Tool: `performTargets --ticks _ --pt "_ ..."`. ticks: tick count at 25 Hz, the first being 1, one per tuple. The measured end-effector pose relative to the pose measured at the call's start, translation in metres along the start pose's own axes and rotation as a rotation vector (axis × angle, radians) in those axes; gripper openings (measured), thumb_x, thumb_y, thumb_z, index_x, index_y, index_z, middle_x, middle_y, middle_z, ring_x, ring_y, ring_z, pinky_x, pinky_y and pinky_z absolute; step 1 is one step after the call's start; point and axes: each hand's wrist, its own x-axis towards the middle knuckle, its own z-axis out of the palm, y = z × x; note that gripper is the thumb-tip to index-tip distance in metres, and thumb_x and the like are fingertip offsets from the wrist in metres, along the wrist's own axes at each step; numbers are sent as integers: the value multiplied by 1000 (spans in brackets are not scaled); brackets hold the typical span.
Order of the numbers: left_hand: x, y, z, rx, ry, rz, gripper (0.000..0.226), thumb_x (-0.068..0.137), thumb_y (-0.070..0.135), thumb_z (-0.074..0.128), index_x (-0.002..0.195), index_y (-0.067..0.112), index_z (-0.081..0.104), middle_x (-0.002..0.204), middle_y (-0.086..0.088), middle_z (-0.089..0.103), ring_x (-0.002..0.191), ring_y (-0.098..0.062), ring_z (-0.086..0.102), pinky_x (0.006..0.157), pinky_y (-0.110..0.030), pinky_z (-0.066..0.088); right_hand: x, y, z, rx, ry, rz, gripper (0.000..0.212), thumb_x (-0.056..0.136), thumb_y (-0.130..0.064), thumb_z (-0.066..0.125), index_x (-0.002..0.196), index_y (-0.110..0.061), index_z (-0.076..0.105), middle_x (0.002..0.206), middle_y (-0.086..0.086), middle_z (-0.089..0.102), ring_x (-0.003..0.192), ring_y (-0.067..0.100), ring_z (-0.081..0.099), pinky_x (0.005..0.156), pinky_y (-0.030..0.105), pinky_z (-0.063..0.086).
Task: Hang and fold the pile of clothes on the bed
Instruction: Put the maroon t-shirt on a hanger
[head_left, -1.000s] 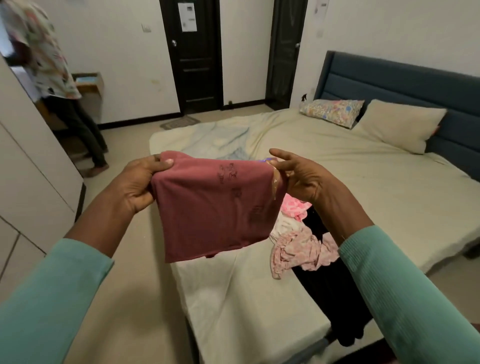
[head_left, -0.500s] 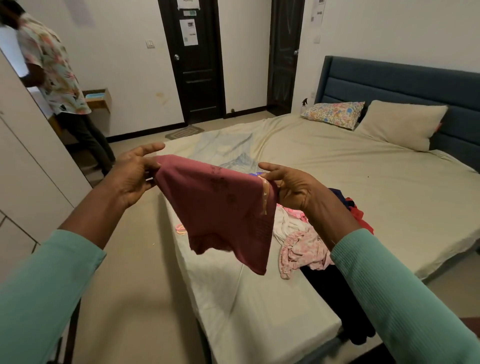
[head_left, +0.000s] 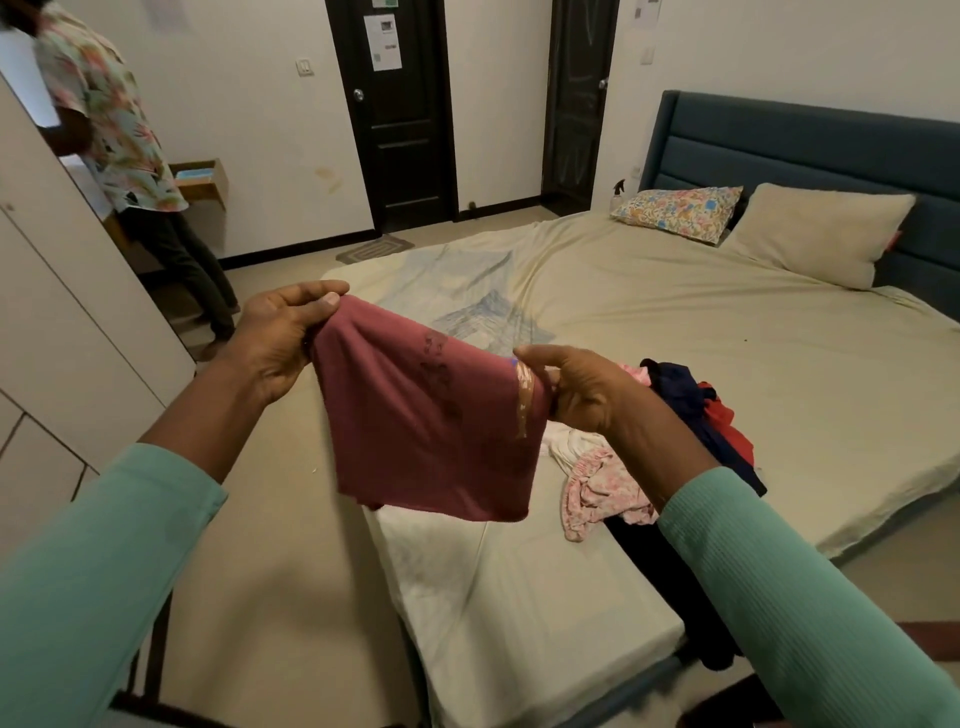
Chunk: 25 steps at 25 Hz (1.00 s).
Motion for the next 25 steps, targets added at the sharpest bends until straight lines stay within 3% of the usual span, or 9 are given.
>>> performTargets --ticks 3,6,11,15,18,20,23,25 --pt "2 -2 6 40 -30 27 21 98 4 65 110 16 77 116 -3 75 109 -16 69 82 -25 58 9 28 -1 -116 -30 83 14 95 -3 64 98 -13 73 82 6 65 65 15 60 60 23 53" --pt "2 -2 7 125 -45 54 22 98 4 67 110 19 77 118 -2 74 112 -18 68 88 -31 58 11 36 -3 -66 -54 79 23 95 0 61 109 -10 76 90 7 77 72 18 70 63 28 60" --pt "7 -9 -2 272 2 56 24 98 3 65 114 19 76 124 1 70 119 -20 62 100 -42 56 7 17 -11 48 217 -269 22 92 3 67 94 -16 79 72 -5 76 67 8 65 63 19 51" --pt "7 -20 4 213 -10 8 26 99 0 63 112 18 76 119 -2 71 113 -20 65 88 -35 57 -2 6 -17 42 214 -404 23 89 7 69 90 -13 79 84 8 76 68 13 64 61 19 55" --pt "6 -22 14 182 -21 17 27 97 -3 64 114 15 75 114 0 71 108 -17 65 83 -30 56 -9 2 -23 -80 253 -514 19 89 9 70 96 -6 79 92 10 78 78 14 71 69 22 59" --pt "8 -23 15 225 -41 55 31 96 -5 66 121 11 73 117 2 70 112 -16 64 87 -31 56 -7 1 -30 -264 305 -585 21 87 8 71 93 -11 80 93 9 79 84 17 74 78 31 63" --pt "10 -25 15 448 -139 154 42 91 -7 70 130 9 68 129 -1 66 119 -18 60 100 -36 52 -5 2 -34 -583 362 -622 24 78 -1 76 93 -19 82 90 1 79 86 17 75 83 39 64" --pt "10 -27 18 610 -171 206 47 90 -6 72 134 8 66 130 -2 62 121 -18 56 100 -35 49 -6 2 -32 -593 357 -618 18 80 -6 76 88 -21 81 86 -1 79 86 17 76 82 39 64"
